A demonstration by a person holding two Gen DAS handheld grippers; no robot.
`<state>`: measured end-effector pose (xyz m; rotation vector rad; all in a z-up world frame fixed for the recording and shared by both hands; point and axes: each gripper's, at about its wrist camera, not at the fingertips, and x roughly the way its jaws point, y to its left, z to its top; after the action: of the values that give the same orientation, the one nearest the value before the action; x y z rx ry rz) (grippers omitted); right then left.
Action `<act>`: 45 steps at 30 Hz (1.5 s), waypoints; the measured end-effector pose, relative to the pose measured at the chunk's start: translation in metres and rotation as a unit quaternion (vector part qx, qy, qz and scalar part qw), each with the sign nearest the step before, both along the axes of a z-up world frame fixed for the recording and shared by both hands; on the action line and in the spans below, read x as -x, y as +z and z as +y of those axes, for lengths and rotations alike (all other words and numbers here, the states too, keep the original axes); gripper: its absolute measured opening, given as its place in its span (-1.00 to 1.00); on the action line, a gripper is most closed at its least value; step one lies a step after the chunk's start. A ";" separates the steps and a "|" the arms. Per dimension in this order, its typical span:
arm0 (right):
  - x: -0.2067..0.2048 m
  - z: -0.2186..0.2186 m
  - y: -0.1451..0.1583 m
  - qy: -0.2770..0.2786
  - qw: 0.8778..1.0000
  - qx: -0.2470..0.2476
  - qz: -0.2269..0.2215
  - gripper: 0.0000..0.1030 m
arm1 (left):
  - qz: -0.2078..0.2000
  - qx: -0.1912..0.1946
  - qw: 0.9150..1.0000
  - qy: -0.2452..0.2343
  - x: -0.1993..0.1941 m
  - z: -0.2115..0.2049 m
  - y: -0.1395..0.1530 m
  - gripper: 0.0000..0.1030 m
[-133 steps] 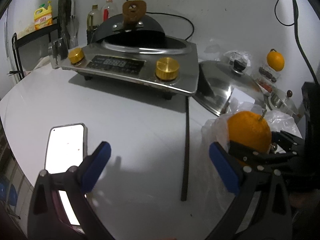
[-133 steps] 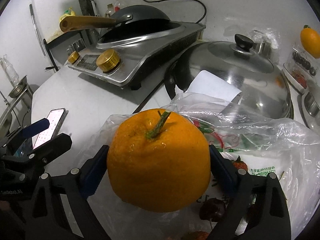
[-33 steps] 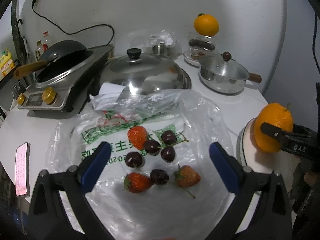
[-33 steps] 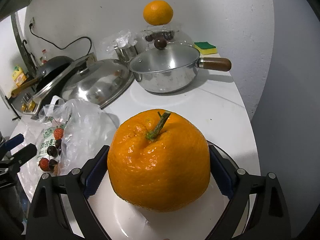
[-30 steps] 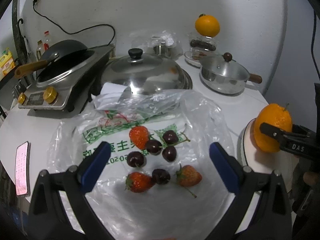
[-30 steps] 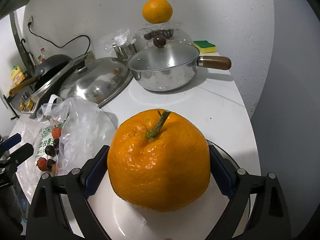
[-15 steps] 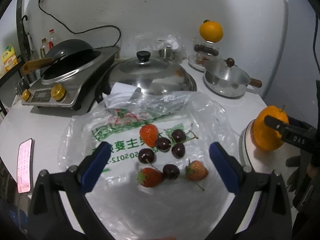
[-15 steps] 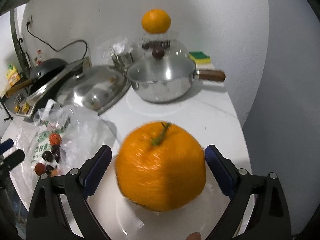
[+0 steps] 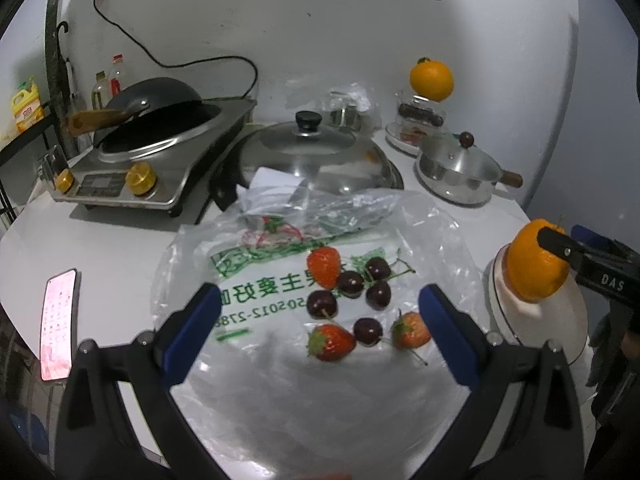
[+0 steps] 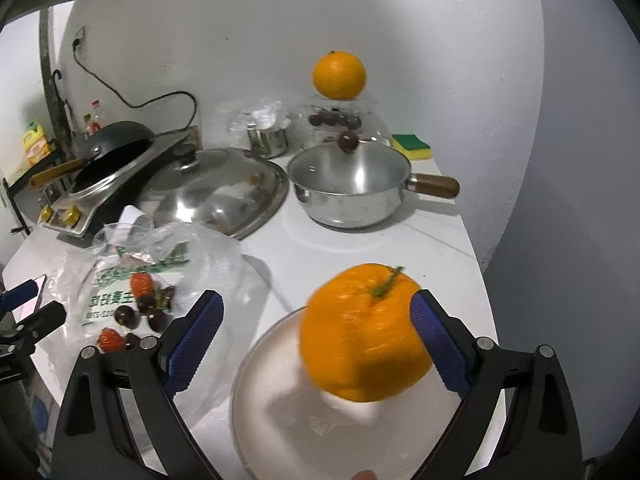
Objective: Organize fruits
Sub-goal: 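Lower the orange onto the plate and open the right gripper, then grasp a strawberry in the bag with the left gripper while the right gripper grasps another strawberry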
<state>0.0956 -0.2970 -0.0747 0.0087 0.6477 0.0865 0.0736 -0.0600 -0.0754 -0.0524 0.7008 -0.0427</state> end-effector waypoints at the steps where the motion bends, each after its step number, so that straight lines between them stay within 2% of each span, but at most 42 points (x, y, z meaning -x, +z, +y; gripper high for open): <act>1: 0.002 0.003 0.002 0.003 1.000 0.000 -0.002 0.87 | -0.002 0.002 1.000 0.000 0.002 0.003 0.001 0.93; 18: 0.019 0.083 0.014 0.049 0.998 0.025 -0.012 0.87 | -0.016 0.023 0.999 0.017 0.028 0.060 -0.001 0.93; 31: 0.024 0.124 0.002 0.091 0.995 0.045 -0.003 0.85 | -0.011 0.032 0.999 0.026 0.034 0.085 -0.012 0.93; 33: 0.023 0.131 -0.002 0.102 0.994 0.049 0.005 0.73 | -0.009 0.031 0.999 0.030 0.034 0.088 -0.014 0.93; 35: 0.020 0.136 -0.008 0.110 0.992 0.053 0.015 0.50 | -0.008 0.030 0.999 0.033 0.034 0.089 -0.015 0.93; 38: 0.016 0.140 -0.017 0.120 0.991 0.052 0.029 0.30 | -0.007 0.029 0.999 0.034 0.033 0.089 -0.016 0.93; 41: 0.013 0.143 -0.027 0.130 0.989 0.053 0.041 0.11 | -0.003 0.027 0.999 0.033 0.031 0.087 -0.018 0.93; 45: 0.008 0.141 -0.042 0.137 0.987 0.055 0.060 -0.03 | 0.005 0.024 0.999 0.030 0.028 0.082 -0.023 0.93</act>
<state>0.0875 -0.1560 -0.1165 -0.1834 0.7710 0.3169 0.0459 0.0221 -0.0980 -0.1204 0.7078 -0.0010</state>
